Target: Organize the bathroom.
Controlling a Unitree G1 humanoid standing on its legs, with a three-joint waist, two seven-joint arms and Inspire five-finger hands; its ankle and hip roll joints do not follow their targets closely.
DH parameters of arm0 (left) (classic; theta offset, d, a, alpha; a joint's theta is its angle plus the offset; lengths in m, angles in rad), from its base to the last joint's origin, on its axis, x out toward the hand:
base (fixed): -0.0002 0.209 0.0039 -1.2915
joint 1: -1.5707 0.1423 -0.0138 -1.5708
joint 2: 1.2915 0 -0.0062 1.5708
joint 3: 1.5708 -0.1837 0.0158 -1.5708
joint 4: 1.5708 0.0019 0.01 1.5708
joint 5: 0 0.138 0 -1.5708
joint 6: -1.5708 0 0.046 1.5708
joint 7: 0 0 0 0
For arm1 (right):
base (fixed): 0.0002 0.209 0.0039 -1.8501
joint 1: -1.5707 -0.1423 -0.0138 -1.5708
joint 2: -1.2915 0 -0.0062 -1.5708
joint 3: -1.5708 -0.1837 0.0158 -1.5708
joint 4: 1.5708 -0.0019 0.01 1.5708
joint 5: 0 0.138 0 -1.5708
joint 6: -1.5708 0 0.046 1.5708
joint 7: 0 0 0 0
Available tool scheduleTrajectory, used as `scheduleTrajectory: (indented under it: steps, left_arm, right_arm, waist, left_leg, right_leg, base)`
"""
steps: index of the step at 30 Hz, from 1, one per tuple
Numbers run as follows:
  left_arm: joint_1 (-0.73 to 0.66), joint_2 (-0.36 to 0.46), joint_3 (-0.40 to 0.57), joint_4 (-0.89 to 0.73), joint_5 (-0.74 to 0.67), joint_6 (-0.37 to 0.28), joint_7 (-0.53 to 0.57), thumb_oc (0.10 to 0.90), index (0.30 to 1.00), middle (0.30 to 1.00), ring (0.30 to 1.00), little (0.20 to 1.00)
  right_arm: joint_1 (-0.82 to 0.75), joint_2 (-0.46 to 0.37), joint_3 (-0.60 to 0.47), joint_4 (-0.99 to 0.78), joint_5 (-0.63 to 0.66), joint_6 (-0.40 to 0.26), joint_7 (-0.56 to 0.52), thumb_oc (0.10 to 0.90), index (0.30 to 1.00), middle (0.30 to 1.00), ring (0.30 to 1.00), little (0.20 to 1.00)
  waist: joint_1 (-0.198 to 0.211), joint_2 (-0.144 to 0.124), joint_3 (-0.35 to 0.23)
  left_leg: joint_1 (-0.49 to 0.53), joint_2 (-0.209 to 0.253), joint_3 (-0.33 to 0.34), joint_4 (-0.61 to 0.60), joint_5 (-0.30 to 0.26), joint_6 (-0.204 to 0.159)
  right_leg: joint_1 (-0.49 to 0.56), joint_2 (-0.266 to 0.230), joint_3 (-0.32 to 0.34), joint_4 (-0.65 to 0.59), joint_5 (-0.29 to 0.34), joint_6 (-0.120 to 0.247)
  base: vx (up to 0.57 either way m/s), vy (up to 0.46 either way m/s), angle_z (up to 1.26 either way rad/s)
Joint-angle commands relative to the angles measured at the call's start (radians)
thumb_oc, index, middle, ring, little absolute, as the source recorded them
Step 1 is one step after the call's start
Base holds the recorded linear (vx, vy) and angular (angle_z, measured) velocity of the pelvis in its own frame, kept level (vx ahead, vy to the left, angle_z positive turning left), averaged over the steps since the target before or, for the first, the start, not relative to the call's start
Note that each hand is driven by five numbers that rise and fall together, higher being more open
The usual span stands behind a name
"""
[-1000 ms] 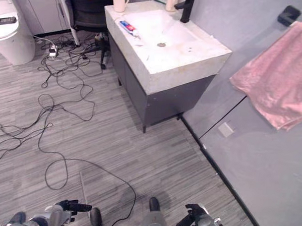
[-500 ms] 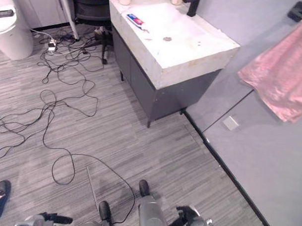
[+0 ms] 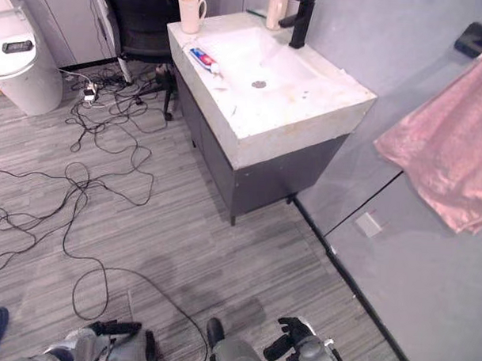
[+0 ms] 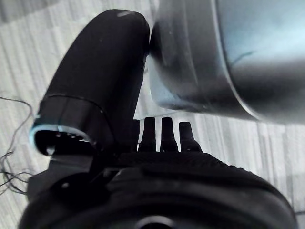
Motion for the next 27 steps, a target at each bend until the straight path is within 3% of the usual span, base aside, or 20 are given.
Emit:
scheduleTrajectory:
  steps: [1,3,4,5,6,7,9,10,11,12,13,14,16,17,18,20,21,22,24,27]
  left_arm:
    - [0.019,0.054,-0.014,-0.005,0.014,0.03,0.012,0.8,0.9,0.9,0.9,0.9]
    - [0.02,0.067,-0.035,-0.009,-0.007,0.05,0.012,0.8,0.9,0.9,0.9,0.9]
    - [0.02,0.067,-0.035,-0.009,-0.007,0.05,0.012,0.8,0.9,0.9,0.9,0.9]
    - [0.033,0.071,-0.041,-0.008,-0.006,0.061,0.01,0.8,0.9,0.9,0.9,0.9]
    - [0.033,0.071,-0.041,-0.008,-0.006,0.061,0.01,0.8,0.9,0.9,0.9,0.9]
    - [0.045,0.068,-0.028,0.017,-0.021,0.043,0.001,0.8,0.9,0.9,0.9,0.9]
    - [0.06,0.069,-0.006,0.028,-0.012,0.033,-0.018,0.8,0.9,0.9,0.9,0.9]
    - [0.066,0.072,0.0,0.031,0.0,0.023,-0.028,0.8,0.9,0.9,0.9,0.9]
    - [0.066,0.072,0.0,0.031,0.0,0.023,-0.028,0.8,0.9,0.9,0.9,0.9]
    - [0.07,0.08,-0.009,0.033,0.043,0.006,-0.043,0.8,0.9,0.9,0.9,0.9]
    - [0.07,0.08,-0.009,0.033,0.043,0.006,-0.043,0.8,0.9,0.9,0.9,0.9]
    - [0.073,0.086,-0.013,0.029,0.038,0.0,-0.032,0.8,0.9,0.9,0.9,0.9]
    - [0.072,0.091,-0.016,0.025,0.012,0.002,-0.02,0.8,0.9,0.9,0.9,0.9]
    - [0.065,0.099,-0.005,0.028,0.034,-0.006,-0.007,0.8,0.9,0.9,0.9,0.9]
    - [0.065,0.099,-0.005,0.028,0.034,-0.006,-0.007,0.8,0.9,0.9,0.9,0.9]
    - [0.072,0.102,0.015,0.033,0.075,-0.02,-0.016,0.8,0.9,0.9,0.9,0.9]
    - [0.072,0.102,0.015,0.033,0.075,-0.02,-0.016,0.8,0.9,0.9,0.9,0.9]
    - [0.074,0.108,0.024,0.031,0.107,-0.039,-0.025,0.8,0.9,0.9,0.9,0.9]
    - [0.074,0.104,0.029,0.019,0.087,-0.046,-0.007,0.8,0.9,0.9,0.9,0.9]
    - [0.067,0.097,0.033,0.024,0.089,-0.043,0.004,0.8,0.9,0.9,0.9,0.9]
  right_arm:
    - [0.017,-0.089,0.018,-0.03,0.017,-0.023,-0.008,0.8,0.9,0.9,0.9,0.9]
    - [0.01,-0.095,0.027,-0.049,0.02,-0.003,-0.019,0.8,0.9,0.9,0.9,0.9]
    - [0.01,-0.095,0.027,-0.049,0.02,-0.003,-0.019,0.8,0.9,0.9,0.9,0.9]
    - [-0.001,-0.09,0.025,-0.053,0.014,0.008,-0.038,0.8,0.9,0.9,0.9,0.9]
    - [-0.001,-0.09,0.025,-0.053,0.014,0.008,-0.038,0.8,0.9,0.9,0.9,0.9]
    - [-0.013,-0.078,0.03,-0.039,-0.007,0.0,-0.044,0.8,0.9,0.9,0.9,0.9]
    - [-0.006,-0.06,0.009,-0.041,-0.031,0.001,-0.053,0.8,0.9,0.9,0.9,0.9]
    - [0.007,-0.057,-0.001,-0.048,-0.045,0.002,-0.052,0.8,0.9,0.9,0.9,0.9]
    - [0.007,-0.057,-0.001,-0.048,-0.045,0.002,-0.052,0.8,0.9,0.9,0.9,0.9]
    - [0.037,-0.058,-0.019,-0.07,-0.056,0.002,-0.038,0.8,0.9,0.9,0.9,0.9]
    - [0.037,-0.058,-0.019,-0.07,-0.056,0.002,-0.038,0.8,0.9,0.9,0.9,0.9]
    - [0.058,-0.064,-0.027,-0.083,-0.072,-0.001,-0.019,0.8,0.9,0.9,0.9,0.9]
    - [0.063,-0.067,-0.024,-0.084,-0.081,-0.002,-0.013,0.8,0.9,0.9,0.9,0.9]
    - [0.067,-0.055,-0.021,-0.071,-0.06,-0.001,-0.026,0.8,0.9,0.9,0.9,0.9]
    - [0.067,-0.055,-0.021,-0.071,-0.06,-0.001,-0.026,0.8,0.9,0.9,0.9,0.9]
    - [0.081,-0.048,-0.041,-0.053,-0.063,-0.017,-0.043,0.8,0.9,0.9,0.9,0.9]
    - [0.081,-0.048,-0.041,-0.053,-0.063,-0.017,-0.043,0.8,0.9,0.9,0.9,0.9]
    - [0.102,-0.058,-0.052,-0.027,-0.053,-0.057,-0.061,0.8,0.9,0.9,0.9,0.9]
    - [0.11,-0.072,-0.057,-0.032,-0.036,-0.06,-0.058,0.8,0.9,0.9,0.9,0.9]
    - [0.114,-0.077,-0.066,-0.022,-0.01,-0.053,-0.074,0.8,0.9,0.9,0.9,0.9]
  waist:
    - [-0.033,0.05,0.053]
    - [-0.004,0.075,0.059]
    - [-0.004,0.075,0.059]
    - [0.019,0.079,0.05]
    - [0.019,0.079,0.05]
    - [0.043,0.07,0.048]
    - [0.059,0.053,0.057]
    - [0.066,0.043,0.059]
    - [0.066,0.043,0.059]
    - [0.081,0.036,0.059]
    - [0.081,0.036,0.059]
    - [0.074,0.039,0.065]
    - [0.061,0.047,0.066]
    - [0.026,0.052,0.065]
    - [0.026,0.052,0.065]
    - [0.003,0.038,0.064]
    - [0.003,0.038,0.064]
    - [-0.023,0.03,0.07]
    - [-0.029,0.03,0.061]
    - [-0.023,0.032,0.033]
  left_leg:
    - [0.098,-0.065,0.018,-0.497,0.191,0.078]
    - [0.046,-0.075,0.017,-0.617,0.199,0.085]
    - [0.046,-0.075,0.017,-0.617,0.199,0.085]
    - [0.042,-0.063,0.023,-0.617,0.178,0.097]
    - [0.042,-0.063,0.023,-0.617,0.178,0.097]
    - [0.057,-0.057,-0.001,-0.553,0.174,0.088]
    - [0.059,-0.066,0.028,-0.428,0.133,0.085]
    - [0.067,-0.075,0.056,-0.392,0.097,0.097]
    - [0.067,-0.075,0.056,-0.392,0.097,0.097]
    - [0.102,-0.102,0.086,-0.366,0.025,0.134]
    - [0.102,-0.102,0.086,-0.366,0.025,0.134]
    - [0.17,-0.125,0.1,-0.366,-0.024,0.143]
    - [0.217,-0.127,0.102,-0.385,-0.034,0.149]
    - [0.3,-0.129,0.114,-0.437,-0.026,0.156]
    - [0.3,-0.129,0.114,-0.437,-0.026,0.156]
    - [0.35,-0.152,0.127,-0.452,-0.04,0.16]
    - [0.35,-0.152,0.127,-0.452,-0.04,0.16]
    - [0.413,-0.174,0.15,-0.463,-0.08,0.154]
    - [0.449,-0.174,0.169,-0.478,-0.091,0.145]
    - [0.446,-0.176,0.147,-0.463,-0.065,0.132]
  right_leg:
    - [0.022,0.066,0.158,0.077,-0.036,0.063]
    - [0.043,0.076,0.189,0.073,-0.061,0.093]
    - [0.043,0.076,0.189,0.073,-0.061,0.093]
    - [0.07,0.036,0.175,0.094,-0.12,0.114]
    - [0.07,0.036,0.175,0.094,-0.12,0.114]
    - [0.086,-0.013,0.139,0.134,-0.137,0.133]
    - [0.091,-0.095,0.075,0.228,-0.076,0.157]
    - [0.084,-0.142,0.05,0.291,-0.004,0.157]
    - [0.084,-0.142,0.05,0.291,-0.004,0.157]
    - [0.035,-0.241,0.0,0.475,0.156,0.152]
    - [0.035,-0.241,0.0,0.475,0.156,0.152]
    - [-0.043,-0.296,-0.008,0.608,0.194,0.149]
    - [-0.096,-0.274,-0.001,0.623,0.18,0.145]
    - [-0.163,-0.144,-0.013,0.471,0.134,0.15]
    - [-0.163,-0.144,-0.013,0.471,0.134,0.15]
    - [-0.171,-0.106,-0.035,0.265,0.104,0.172]
    - [-0.171,-0.106,-0.035,0.265,0.104,0.172]
    - [-0.18,-0.068,-0.101,0.133,0.086,0.174]
    - [-0.17,-0.055,-0.137,0.126,0.074,0.16]
    - [-0.11,-0.042,-0.117,0.064,0.079,0.144]
  base:
    - [0.17,0.113,-0.24]
    - [0.33,0.17,-0.14]
    - [0.73,0.427,-0.38]
    - [0.43,0.28,-0.29]
    - [0.7,0.486,-0.7]
    - [0.52,0.447,-0.57]
    - [0.62,0.545,-1.37]
    - [0.3,0.268,-1.26]
    - [0.4,0.439,-0.66]
    - [0.26,0.305,-0.13]
    - [0.54,0.611,-0.25]
    - [0.42,0.444,-0.34]
    - [0.43,0.367,-0.28]
    - [0.29,0.152,0.01]
    - [0.38,0.168,-0.21]
    - [0.22,0.059,-0.19]
    - [0.32,0.145,0.22]
    - [0.22,0.119,0.22]
    - [0.21,0.083,0.38]
    - [0.17,-0.019,0.25]
